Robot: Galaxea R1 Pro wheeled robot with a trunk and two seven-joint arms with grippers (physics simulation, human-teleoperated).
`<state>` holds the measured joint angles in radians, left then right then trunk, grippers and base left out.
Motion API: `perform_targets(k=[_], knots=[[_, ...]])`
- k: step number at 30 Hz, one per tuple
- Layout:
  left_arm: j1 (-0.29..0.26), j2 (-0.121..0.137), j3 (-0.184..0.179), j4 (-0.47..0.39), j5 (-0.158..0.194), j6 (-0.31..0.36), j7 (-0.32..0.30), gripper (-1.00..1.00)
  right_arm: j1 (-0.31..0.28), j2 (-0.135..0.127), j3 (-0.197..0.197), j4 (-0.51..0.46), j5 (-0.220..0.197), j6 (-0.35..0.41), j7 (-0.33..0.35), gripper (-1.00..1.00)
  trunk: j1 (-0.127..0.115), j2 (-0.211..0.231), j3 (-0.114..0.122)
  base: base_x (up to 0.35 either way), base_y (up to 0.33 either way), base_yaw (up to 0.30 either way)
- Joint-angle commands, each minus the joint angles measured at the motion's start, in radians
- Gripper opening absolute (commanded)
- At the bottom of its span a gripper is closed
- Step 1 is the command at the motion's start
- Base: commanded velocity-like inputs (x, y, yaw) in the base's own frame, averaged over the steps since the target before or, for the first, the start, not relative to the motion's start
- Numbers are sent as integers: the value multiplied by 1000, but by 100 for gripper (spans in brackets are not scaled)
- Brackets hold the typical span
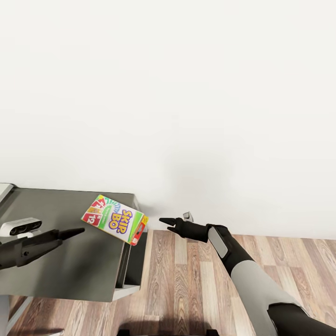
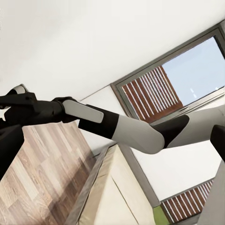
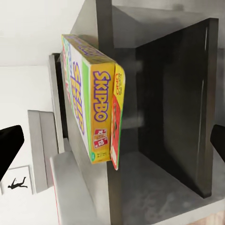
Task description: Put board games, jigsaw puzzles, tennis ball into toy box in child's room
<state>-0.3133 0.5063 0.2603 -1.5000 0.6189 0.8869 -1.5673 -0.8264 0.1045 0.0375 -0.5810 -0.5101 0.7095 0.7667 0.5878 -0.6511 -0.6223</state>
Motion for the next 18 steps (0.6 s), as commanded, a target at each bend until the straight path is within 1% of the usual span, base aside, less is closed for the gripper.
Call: perform_targets(k=[1,5,10,14,18], knots=[[0,0,0,0,0,10,-3,100,0,0,1,0,-5,6,-1,100,0,-1,-1,0,0,0],[2,1,1,0,3,9,-3,100,0,0,1,0,-5,6,-1,100,0,-1,-1,26,56,0],[4,1,1,0,20,5,-3,100,0,0,1,0,-5,5,-1,100,0,-1,-1,72,121,0],[7,1,1,-2,35,3,-3,100,0,0,1,0,-5,5,-1,100,0,-1,-1,24,36,0],[14,0,0,-4,40,2,-3,100,0,1,1,0,-5,4,-2,100,0,-1,-1,6,11,0]])
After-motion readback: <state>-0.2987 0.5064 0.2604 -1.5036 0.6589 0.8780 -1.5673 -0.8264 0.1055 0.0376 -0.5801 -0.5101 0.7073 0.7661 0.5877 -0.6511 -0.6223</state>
